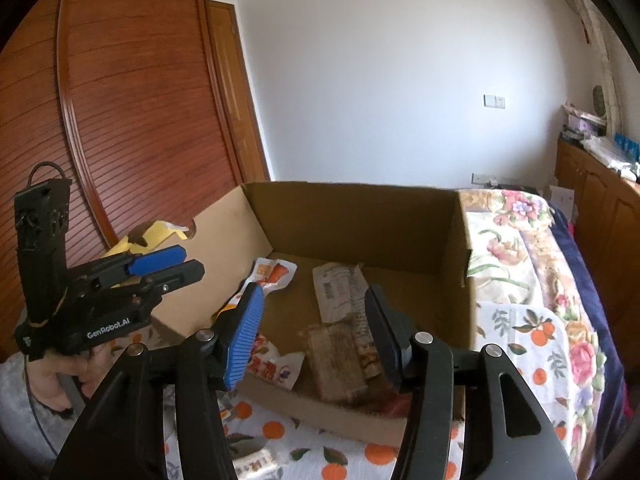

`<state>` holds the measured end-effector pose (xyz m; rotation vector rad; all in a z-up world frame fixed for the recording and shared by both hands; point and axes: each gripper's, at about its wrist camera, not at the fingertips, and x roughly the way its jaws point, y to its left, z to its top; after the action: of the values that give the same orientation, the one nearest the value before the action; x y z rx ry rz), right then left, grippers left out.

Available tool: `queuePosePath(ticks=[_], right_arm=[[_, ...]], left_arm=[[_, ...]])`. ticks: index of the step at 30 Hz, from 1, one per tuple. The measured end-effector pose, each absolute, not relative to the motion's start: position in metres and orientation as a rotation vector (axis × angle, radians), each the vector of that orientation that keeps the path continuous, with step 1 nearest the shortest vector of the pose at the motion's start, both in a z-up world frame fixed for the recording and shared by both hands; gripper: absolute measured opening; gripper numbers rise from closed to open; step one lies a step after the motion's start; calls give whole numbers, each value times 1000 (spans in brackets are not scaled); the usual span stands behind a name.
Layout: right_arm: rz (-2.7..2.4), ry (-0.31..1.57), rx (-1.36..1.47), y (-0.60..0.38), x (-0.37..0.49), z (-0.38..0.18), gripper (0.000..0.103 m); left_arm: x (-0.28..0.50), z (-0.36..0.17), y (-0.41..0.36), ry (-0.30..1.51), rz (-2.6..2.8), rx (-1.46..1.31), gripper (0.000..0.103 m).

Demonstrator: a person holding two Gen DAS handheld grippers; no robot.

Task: Organize snacks
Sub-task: 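Move both tools back from the box toward the remaining snacks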

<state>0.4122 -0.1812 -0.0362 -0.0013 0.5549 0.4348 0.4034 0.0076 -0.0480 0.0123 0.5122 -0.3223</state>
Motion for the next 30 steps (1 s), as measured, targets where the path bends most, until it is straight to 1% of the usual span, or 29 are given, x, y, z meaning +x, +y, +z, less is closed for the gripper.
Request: queuePosePath(ticks=[9, 14, 20, 25, 27, 30], right_arm=[[406, 509, -43, -180, 361, 6, 54], [390, 518, -49, -179, 331, 9, 54], [373, 564, -45, -173, 304, -7, 54], [381, 640, -24, -167, 293, -40, 54], [368, 671, -42, -161, 291, -55, 55], [369, 705, -36, -158, 290, -72, 60]], left_arm=[[357, -25, 18, 493, -314, 39, 45], [334, -26, 30, 508, -298, 37, 45], [316, -45, 43, 560, -283, 41, 46], [304, -72, 50, 626, -271, 41, 46], [300, -83, 53, 652, -273, 42, 46], [297, -98, 53, 685, -272, 51, 46]])
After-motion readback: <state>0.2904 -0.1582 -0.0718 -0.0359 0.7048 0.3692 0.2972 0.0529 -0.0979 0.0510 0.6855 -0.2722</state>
